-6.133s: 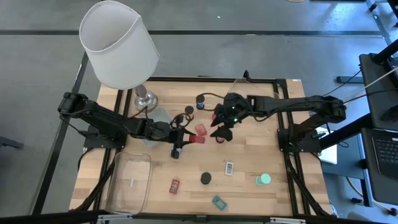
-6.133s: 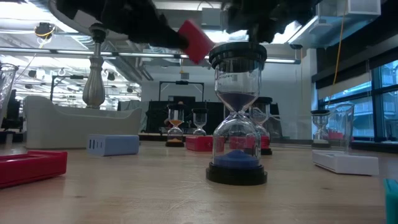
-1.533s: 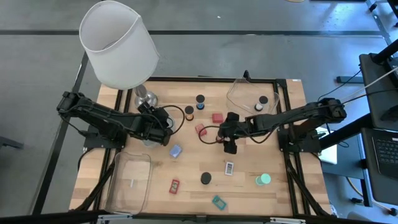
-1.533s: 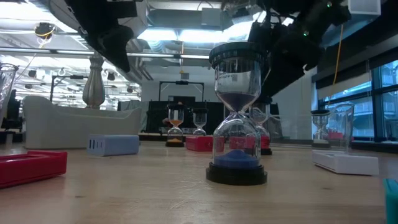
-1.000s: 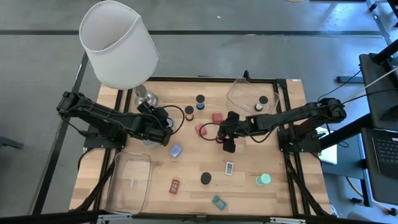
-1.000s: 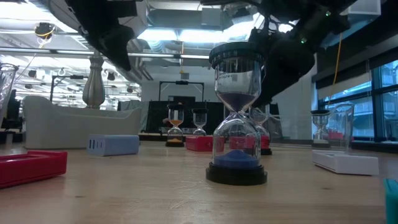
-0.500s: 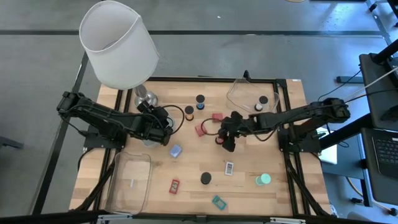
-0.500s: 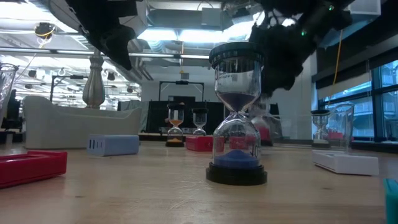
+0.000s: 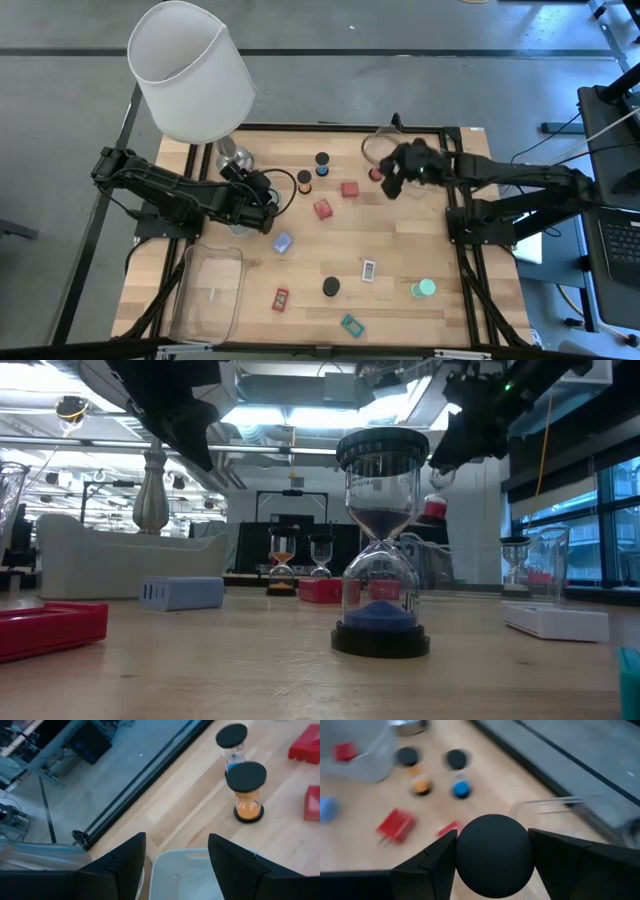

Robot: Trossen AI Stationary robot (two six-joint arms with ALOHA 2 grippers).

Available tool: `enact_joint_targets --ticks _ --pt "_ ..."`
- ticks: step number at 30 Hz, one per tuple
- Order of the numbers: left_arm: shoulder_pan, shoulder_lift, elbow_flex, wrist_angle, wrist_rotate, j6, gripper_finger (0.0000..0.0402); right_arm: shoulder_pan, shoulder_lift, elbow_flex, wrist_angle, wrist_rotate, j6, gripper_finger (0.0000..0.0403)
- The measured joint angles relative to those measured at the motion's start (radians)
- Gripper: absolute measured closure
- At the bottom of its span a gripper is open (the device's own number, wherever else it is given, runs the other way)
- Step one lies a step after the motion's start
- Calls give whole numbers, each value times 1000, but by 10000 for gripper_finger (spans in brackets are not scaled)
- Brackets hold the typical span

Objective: Pick & Place Office items
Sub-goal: Put the red hourglass into the top transparent bin

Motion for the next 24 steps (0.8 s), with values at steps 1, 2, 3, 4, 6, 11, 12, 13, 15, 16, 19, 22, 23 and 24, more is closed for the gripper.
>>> enact_joint_targets --ticks 1,2,3,4,6,11,12,13,15,16,19,22,23,24 --pt "0 0 0 3 -9 0 188 -34 -1 0 0 -6 -16 188" --pt "0 0 0 7 -13 0 188 -70 -1 0 -1 -6 -30 188" --pt "0 0 0 12 -15 0 188 -104 0 0 -1 -8 -44 188" --pt "0 0 0 17 -15 0 188 -135 4 0 0 -10 -49 188" --pt "0 0 0 20 -15 0 189 -199 18 0 3 -9 -59 188" --pt "0 0 0 20 -20 0 191 -326 93 1 38 -45 -55 188" --pt "0 0 0 20 -23 0 191 -341 120 1 51 -60 -51 188" --pt "0 0 0 20 -27 0 191 -354 148 1 73 -71 -51 188" --pt "0 0 0 21 -35 0 191 -373 215 1 116 -80 -67 188" --pt "0 0 0 23 -37 0 192 -381 248 1 130 -82 -73 188" --pt "0 0 0 23 -39 0 191 -408 331 1 161 -81 -87 188" --pt "0 0 0 23 -37 1 192 -432 392 1 177 -80 -94 188" --pt "0 0 0 23 -37 4 192 -436 406 1 177 -80 -94 188" --pt "0 0 0 23 -37 16 192 -440 416 1 187 -78 -94 188"
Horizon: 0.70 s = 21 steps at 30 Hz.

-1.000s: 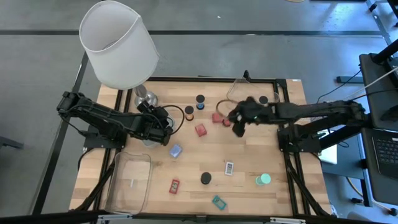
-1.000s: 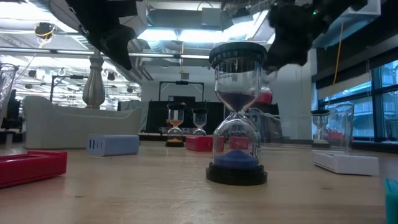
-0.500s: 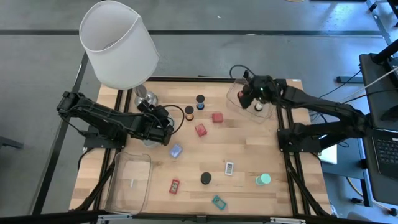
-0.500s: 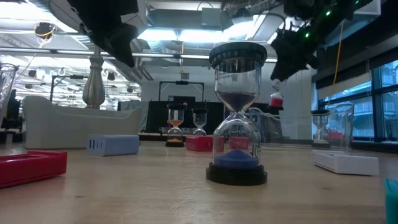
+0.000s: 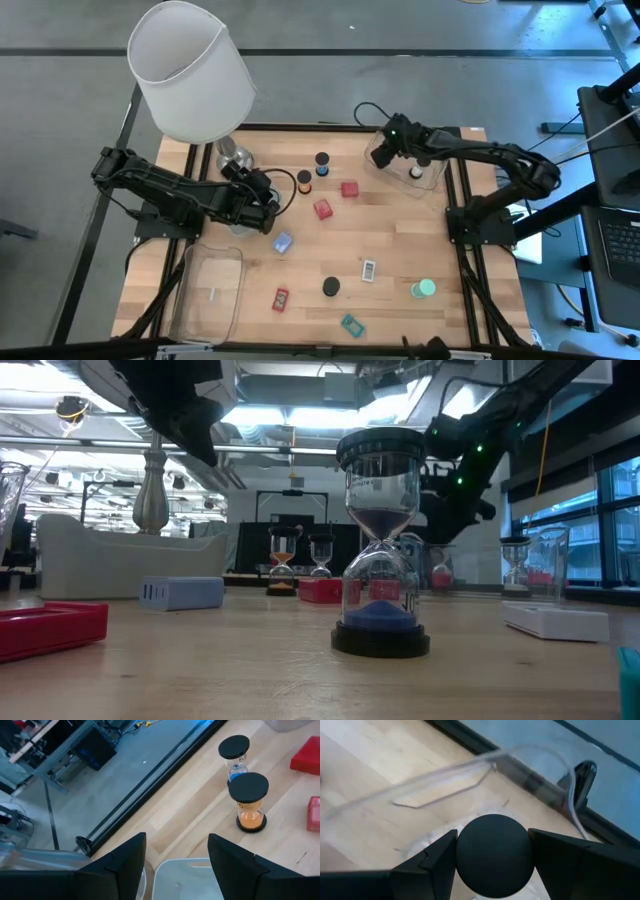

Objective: Pick & Place Office items
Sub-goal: Put the red hourglass into the top transparent bin

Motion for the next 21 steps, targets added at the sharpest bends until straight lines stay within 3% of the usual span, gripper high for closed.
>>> enact_joint_targets --ticks 7,12,21 --pt "0 0 0 1 -62 45 192 -8 22 2 50 11 -28 186" --pt "0 0 0 41 -101 84 191 -11 24 0 60 16 -45 141" --pt "53 0 0 207 82 237 191 -11 -8 0 60 19 -27 64"
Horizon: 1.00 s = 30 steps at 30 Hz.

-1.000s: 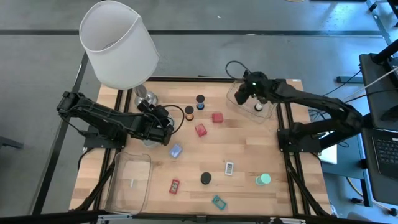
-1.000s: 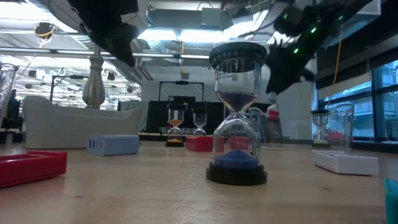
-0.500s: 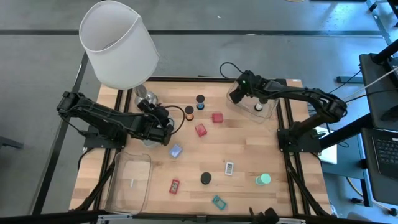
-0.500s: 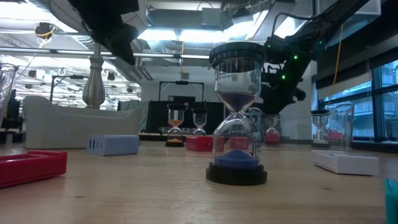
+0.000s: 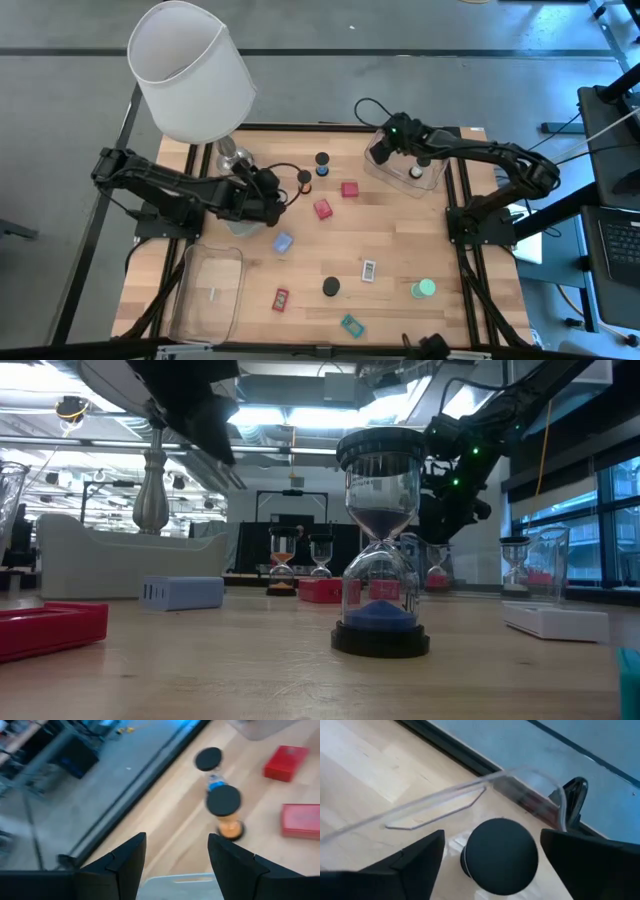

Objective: Pick & Place Office items
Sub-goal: Put the red hourglass into the top transparent bin, then put the orange hourglass into the top transparent bin

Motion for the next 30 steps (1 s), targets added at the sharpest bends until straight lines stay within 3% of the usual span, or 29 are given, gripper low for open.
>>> enact_joint_targets --ticks 10,14,18,24,30 --pt "78 0 -3 188 199 287 191 0 -161 0 -55 -4 35 51" --pt "85 3 -80 363 221 517 191 1 -208 0 -88 -4 72 51" --pt "85 3 -201 626 314 663 191 15 -233 0 -129 -4 80 51" --pt "96 3 -359 998 370 729 192 48 -236 0 -168 -3 81 50" --pt "183 2 -478 1292 443 718 192 64 -236 0 -168 -3 84 50"
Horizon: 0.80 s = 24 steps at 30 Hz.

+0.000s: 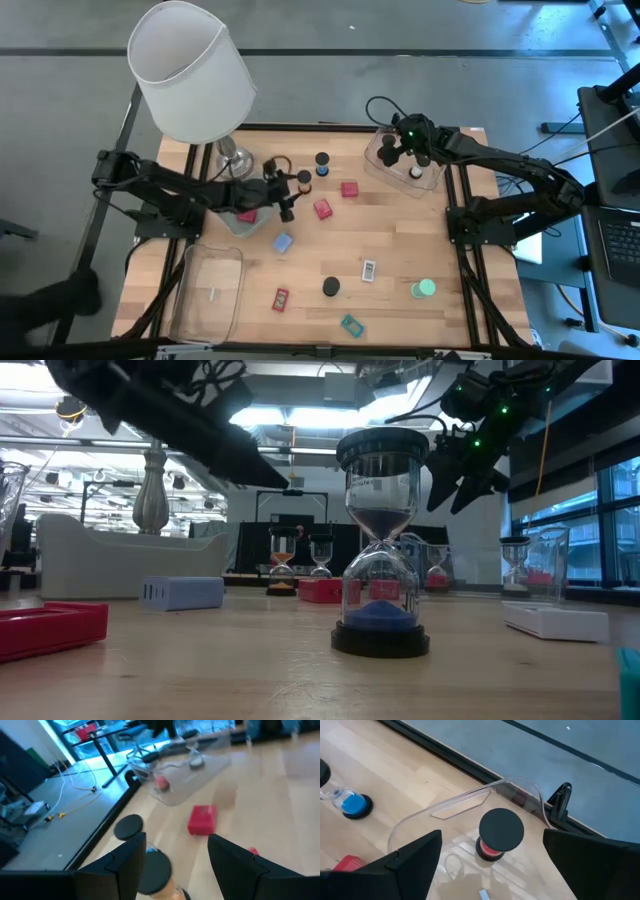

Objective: Pick & Place Office items
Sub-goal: Put the orange hourglass into the top transparent bin

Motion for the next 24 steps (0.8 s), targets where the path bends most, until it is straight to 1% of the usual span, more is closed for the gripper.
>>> enact_joint_targets --ticks 1,4,8,13,18,24 --pt "17 0 -9 28 12 -24 192 0 0 0 0 0 3 50" --pt "54 0 -11 34 21 -102 192 1 0 0 0 0 19 50" --pt "66 -1 -6 35 30 -169 186 1 0 0 0 0 22 50" --pt "65 -1 -6 33 88 -228 150 1 0 0 2 1 22 50" --pt "65 -1 -6 33 85 -237 111 1 0 0 2 1 18 50" --pt "96 -1 -6 -13 76 -247 87 1 0 0 2 3 -6 50"
